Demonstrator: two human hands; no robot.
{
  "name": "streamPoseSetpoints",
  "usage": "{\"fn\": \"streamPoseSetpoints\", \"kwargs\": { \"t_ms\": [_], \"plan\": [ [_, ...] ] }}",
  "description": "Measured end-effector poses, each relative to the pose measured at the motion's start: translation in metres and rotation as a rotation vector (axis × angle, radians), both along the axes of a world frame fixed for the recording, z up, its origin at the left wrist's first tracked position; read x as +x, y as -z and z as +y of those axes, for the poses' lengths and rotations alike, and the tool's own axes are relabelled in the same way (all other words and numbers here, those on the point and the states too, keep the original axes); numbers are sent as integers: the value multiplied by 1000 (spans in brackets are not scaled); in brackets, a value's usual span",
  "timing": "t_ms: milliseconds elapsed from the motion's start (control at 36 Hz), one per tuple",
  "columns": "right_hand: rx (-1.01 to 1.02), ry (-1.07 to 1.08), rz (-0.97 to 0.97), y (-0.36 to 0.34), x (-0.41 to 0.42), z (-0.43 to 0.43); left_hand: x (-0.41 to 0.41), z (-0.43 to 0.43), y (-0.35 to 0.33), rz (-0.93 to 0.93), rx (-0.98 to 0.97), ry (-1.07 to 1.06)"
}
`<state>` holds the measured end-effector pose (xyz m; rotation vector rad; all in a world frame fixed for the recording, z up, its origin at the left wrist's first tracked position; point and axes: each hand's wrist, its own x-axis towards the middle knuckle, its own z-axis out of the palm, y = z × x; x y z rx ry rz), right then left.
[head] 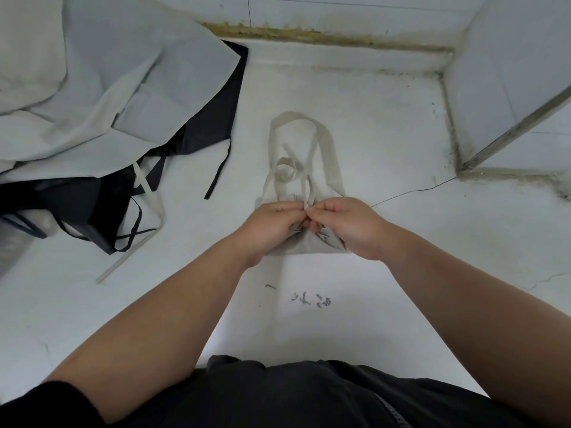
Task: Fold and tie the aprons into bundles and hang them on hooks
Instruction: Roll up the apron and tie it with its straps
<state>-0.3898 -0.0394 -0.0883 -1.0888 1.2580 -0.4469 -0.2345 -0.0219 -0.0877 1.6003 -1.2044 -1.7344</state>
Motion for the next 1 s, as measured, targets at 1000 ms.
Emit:
{"fn": "streamPoseSetpoints", "kwargs": {
  "t_ms": [1000],
  "plan": [
    [44,-207,146,-7,-8,-9,6,-12,6,189,70,-77]
  ]
}}
